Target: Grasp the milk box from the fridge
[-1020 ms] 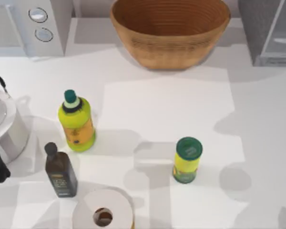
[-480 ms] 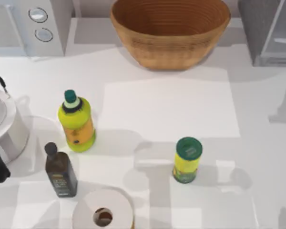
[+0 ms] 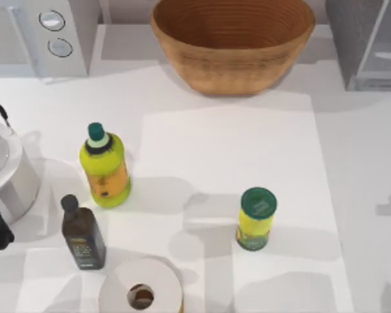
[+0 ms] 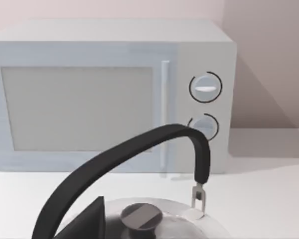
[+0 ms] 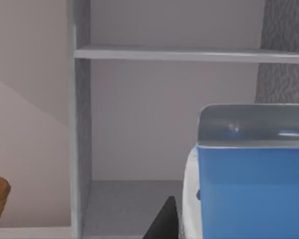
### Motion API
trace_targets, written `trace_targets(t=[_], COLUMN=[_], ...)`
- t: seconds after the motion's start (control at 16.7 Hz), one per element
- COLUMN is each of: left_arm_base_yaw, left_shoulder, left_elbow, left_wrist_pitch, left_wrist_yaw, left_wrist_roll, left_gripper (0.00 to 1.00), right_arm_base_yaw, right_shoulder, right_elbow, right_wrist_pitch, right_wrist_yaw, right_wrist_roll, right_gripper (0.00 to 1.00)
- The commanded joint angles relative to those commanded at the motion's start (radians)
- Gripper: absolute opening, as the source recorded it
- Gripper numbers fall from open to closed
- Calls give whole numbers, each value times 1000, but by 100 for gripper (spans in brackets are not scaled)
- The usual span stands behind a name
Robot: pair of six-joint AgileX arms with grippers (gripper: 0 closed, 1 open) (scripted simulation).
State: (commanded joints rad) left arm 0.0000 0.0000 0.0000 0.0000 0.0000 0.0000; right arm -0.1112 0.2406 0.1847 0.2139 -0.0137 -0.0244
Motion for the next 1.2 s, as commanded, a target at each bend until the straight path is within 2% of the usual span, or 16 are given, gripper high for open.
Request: trace_targets(t=[0.3,0.72,0.96,1.2], left_arm_base_yaw=[0,0,0,0], left_shoulder=[0,0,0,0], left_elbow=[0,0,0,0], left_wrist_pitch=[0,0,0,0], left_wrist_yaw=[0,0,0,0], left_wrist_roll=[0,0,0,0], left_gripper=[100,100,100,100], right_arm_base_yaw=[96,108,101,90], right_shoulder=[-224,-236,-142,89], right_elbow=[-169,-184,-168,-124], right_wrist_pitch=[-197,-212,-136,57], right_wrist_yaw=[19,13,-19,-104], right_wrist_roll=[19,26,25,25], right_gripper=[0,0,0,0])
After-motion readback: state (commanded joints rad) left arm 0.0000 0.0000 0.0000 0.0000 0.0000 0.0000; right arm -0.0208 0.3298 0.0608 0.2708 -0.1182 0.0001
